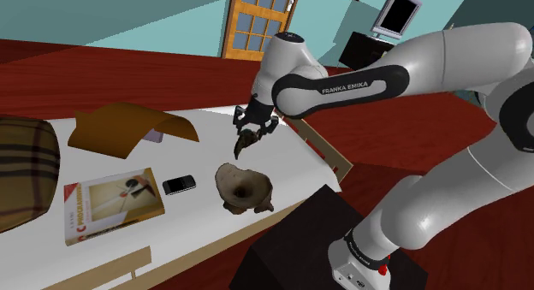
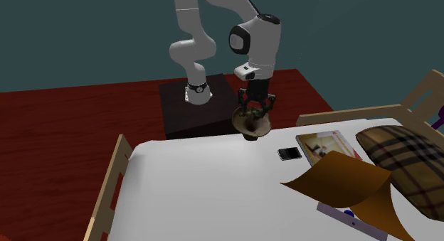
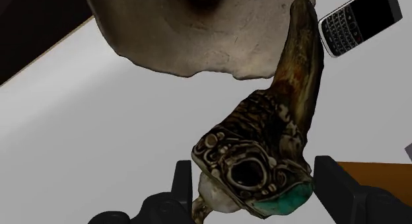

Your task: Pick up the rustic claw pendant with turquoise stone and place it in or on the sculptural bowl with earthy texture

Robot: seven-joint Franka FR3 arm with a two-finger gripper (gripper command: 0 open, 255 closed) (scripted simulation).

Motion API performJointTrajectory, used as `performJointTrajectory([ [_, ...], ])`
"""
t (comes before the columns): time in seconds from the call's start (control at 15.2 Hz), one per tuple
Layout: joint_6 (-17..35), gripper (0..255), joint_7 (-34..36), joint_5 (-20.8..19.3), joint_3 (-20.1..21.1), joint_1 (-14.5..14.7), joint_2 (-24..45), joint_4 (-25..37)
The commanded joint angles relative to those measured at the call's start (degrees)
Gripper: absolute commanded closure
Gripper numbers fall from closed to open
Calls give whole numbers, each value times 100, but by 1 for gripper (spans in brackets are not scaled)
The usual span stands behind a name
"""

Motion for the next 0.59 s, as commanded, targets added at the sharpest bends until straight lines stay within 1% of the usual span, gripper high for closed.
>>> performJointTrajectory([
  [0.0, -16, 255, 138, 108, 98, 114, -311, -294],
  [0.33, -167, 255, 506, 452, 373, 486, -1122, -958],
  [0.4, -191, 255, 550, 492, 405, 533, -1207, -1020],
  [0.53, -18, 255, 585, 470, 431, 522, -1126, -1115],
])
